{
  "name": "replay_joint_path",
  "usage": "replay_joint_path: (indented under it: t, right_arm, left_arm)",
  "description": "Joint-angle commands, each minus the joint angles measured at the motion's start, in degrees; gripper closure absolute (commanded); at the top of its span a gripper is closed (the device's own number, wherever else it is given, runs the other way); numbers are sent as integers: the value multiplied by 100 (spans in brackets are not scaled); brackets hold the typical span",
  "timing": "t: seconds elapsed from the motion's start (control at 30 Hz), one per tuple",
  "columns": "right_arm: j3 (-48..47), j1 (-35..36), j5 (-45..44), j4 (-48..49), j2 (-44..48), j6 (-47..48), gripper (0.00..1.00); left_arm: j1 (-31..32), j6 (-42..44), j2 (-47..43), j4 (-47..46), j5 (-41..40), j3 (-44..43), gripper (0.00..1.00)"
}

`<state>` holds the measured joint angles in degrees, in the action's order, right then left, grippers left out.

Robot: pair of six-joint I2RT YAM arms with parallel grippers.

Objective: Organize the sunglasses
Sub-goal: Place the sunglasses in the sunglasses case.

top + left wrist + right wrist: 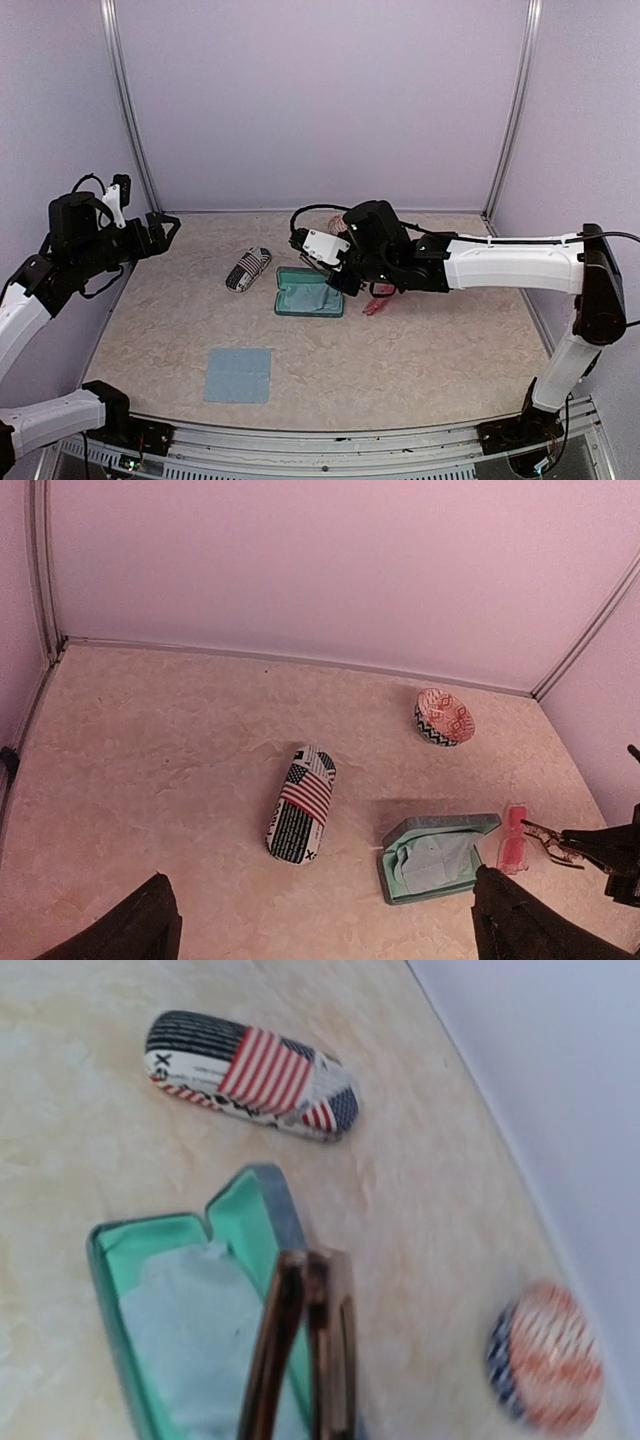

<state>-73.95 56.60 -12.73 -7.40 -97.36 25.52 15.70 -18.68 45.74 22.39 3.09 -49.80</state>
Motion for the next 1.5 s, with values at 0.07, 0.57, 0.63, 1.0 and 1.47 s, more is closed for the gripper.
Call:
replay_joint_path:
  t: [0.07,0.57,0.63,1.0,1.47]
  right_arm:
    - [-384,300,-108,581,-612,1734,100]
    - [-464,396,-540,1738,-1739,2771,100]
    - [-427,396,-564,1890,-1849,2878,100]
    - [-498,378,-604,2200,-2427,2964,100]
    - [-489,304,-912,2652,-2965,3151,100]
  left_arm:
    - [-400,121,-83,-252,166,243,1]
    - [-424,-118,-488,-333,113,494,1]
    - [-427,-131,-486,-312,53,489,1]
    - [-451,-145,-625,-323,7,522,1]
    - [-454,-144,-645,-343,71,533,1]
